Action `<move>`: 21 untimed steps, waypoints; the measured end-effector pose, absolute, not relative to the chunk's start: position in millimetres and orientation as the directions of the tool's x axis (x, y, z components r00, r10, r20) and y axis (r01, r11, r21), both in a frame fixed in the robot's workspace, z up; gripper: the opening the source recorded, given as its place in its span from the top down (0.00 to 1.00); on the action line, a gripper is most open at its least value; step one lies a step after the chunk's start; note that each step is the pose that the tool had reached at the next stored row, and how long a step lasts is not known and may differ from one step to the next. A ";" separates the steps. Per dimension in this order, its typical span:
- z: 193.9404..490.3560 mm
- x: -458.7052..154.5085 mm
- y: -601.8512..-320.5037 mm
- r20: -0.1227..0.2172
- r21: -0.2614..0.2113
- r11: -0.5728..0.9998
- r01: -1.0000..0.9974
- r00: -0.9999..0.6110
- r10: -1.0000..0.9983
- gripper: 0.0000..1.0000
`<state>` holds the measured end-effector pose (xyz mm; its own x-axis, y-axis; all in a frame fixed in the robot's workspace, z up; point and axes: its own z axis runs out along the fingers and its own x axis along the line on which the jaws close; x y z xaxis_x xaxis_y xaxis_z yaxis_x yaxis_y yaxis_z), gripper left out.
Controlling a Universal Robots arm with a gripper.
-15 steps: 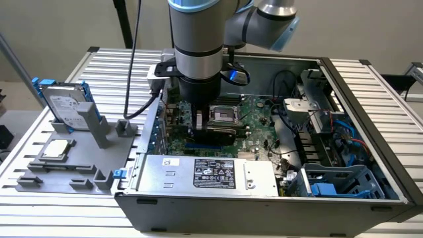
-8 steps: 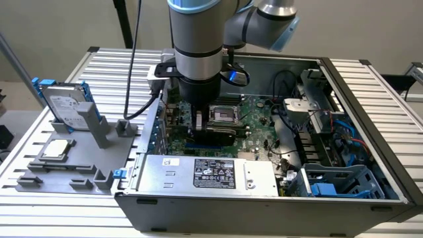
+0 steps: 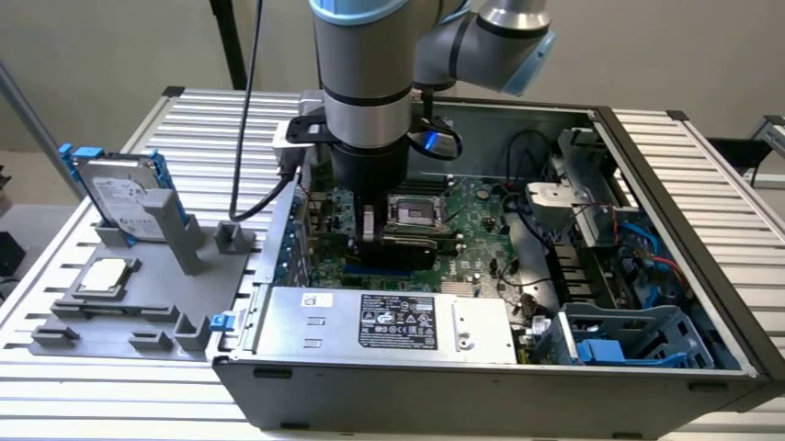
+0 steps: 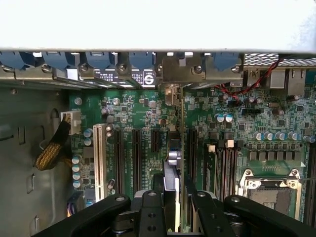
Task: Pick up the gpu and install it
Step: 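Insert the gpu into the slot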
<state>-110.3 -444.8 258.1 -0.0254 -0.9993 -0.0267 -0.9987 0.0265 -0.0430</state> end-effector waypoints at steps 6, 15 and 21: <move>255.9 -110.9 -444.8 -0.027 -0.043 0.026 -0.999 -0.025 -0.999 0.74; 253.6 -110.9 -444.8 -0.027 -0.043 0.026 -0.999 -0.025 -0.999 0.74; 251.6 -111.0 -444.8 -0.026 -0.043 0.027 -0.999 -0.026 -0.999 0.74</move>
<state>-111.0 -444.8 251.6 -0.0256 -0.9993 -0.0264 -0.9987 0.0267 -0.0428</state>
